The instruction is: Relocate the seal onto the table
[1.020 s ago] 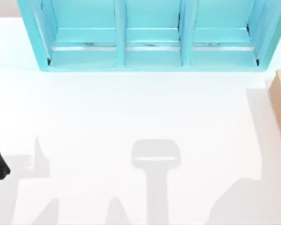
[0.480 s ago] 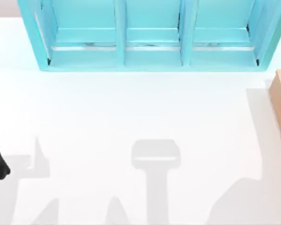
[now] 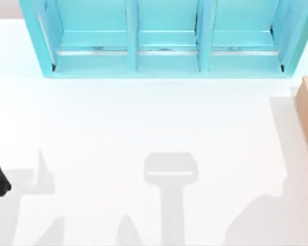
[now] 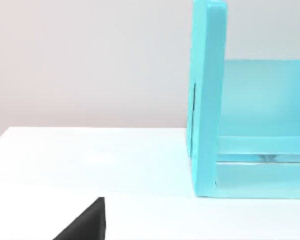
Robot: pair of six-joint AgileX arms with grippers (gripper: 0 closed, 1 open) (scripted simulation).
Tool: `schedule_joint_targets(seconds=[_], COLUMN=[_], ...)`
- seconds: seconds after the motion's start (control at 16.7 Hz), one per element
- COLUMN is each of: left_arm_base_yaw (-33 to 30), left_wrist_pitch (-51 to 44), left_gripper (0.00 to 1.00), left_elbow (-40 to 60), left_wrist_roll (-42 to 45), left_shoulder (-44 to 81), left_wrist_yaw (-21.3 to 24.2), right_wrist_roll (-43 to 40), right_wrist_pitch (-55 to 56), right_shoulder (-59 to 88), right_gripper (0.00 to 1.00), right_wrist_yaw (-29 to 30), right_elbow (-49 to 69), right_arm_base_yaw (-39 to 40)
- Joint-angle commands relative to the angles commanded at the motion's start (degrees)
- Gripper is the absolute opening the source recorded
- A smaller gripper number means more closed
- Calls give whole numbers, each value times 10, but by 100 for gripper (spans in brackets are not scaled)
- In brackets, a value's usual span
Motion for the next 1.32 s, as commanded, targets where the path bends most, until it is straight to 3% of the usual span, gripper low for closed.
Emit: schedule_joint_targets(seconds=[0.24, 0.72, 1.32], left_arm_base_yaw=[0, 0, 0], left_wrist_pitch=[0, 0, 0], left_gripper=[100, 100, 100], left_elbow=[0, 0, 0], left_wrist_roll=[0, 0, 0], left_shoulder=[0, 0, 0], left_wrist_yaw=[0, 0, 0], right_wrist_roll=[51, 229, 302], right_wrist_pitch=[-71, -314, -341], right_shoulder=[-52, -109, -92], right_gripper=[0, 0, 0], right_wrist_yaw=[25, 18, -4], right_elbow=[69, 216, 241], right_arm_base_yaw=[66, 295, 303])
